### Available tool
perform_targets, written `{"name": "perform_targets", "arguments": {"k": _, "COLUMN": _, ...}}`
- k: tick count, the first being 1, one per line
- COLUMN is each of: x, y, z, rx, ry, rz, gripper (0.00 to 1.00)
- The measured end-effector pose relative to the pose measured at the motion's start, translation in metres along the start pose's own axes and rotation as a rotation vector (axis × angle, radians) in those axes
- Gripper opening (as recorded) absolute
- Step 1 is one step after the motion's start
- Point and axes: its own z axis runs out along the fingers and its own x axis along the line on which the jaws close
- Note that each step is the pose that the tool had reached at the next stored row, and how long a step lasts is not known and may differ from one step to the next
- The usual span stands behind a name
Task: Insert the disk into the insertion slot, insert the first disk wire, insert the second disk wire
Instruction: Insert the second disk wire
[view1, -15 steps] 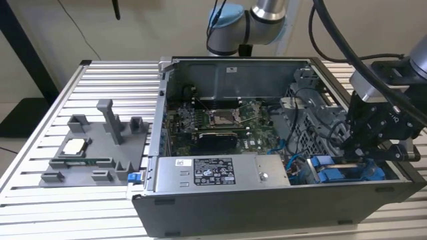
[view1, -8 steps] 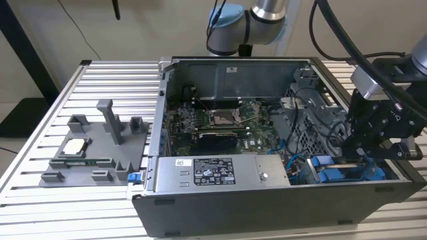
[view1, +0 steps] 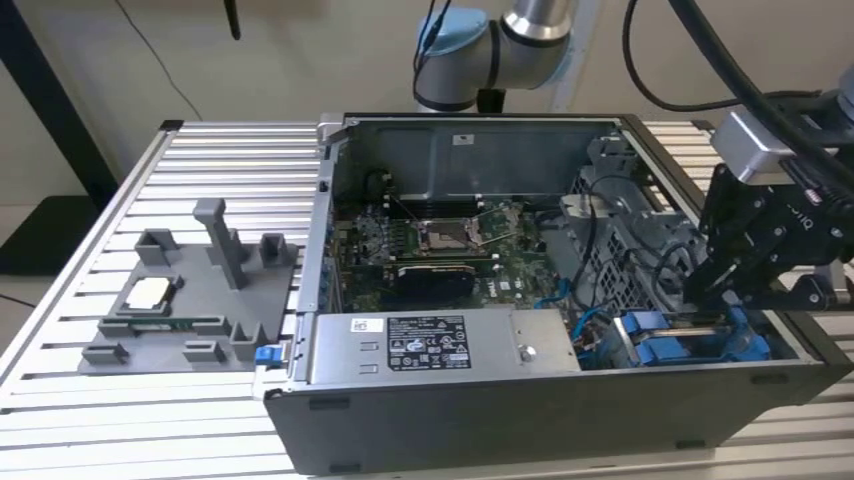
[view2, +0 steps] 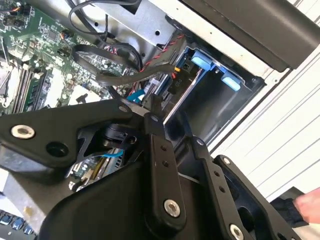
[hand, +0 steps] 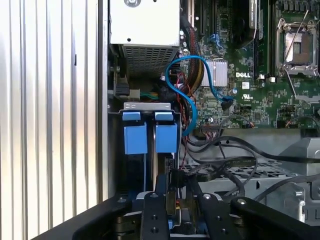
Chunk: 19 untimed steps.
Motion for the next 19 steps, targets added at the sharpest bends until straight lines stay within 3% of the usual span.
{"name": "perform_targets", "arguments": {"k": 4, "x": -0.0005, "y": 0.0003, "z": -0.0047, "rx": 0.0001, "ry": 0.0025, "rz": 0.001, "gripper": 0.3}}
{"name": "perform_targets", "arguments": {"k": 12, "x": -0.0031, "y": 0.0014, "z": -0.0261, "rx": 0.0002, "ry": 0.0025, "rz": 0.002, "gripper": 0.3}}
{"name": "perform_targets", "arguments": {"k": 16, "x": -0.0032, "y": 0.0059, "z": -0.0268, "rx": 0.0009, "ry": 0.0025, "rz": 0.002, "gripper": 0.3}}
{"name": "perform_targets", "arguments": {"k": 19, "x": -0.003, "y": 0.0145, "z": -0.0264, "rx": 0.0084, "ry": 0.0025, "rz": 0.001, "gripper": 0.3}}
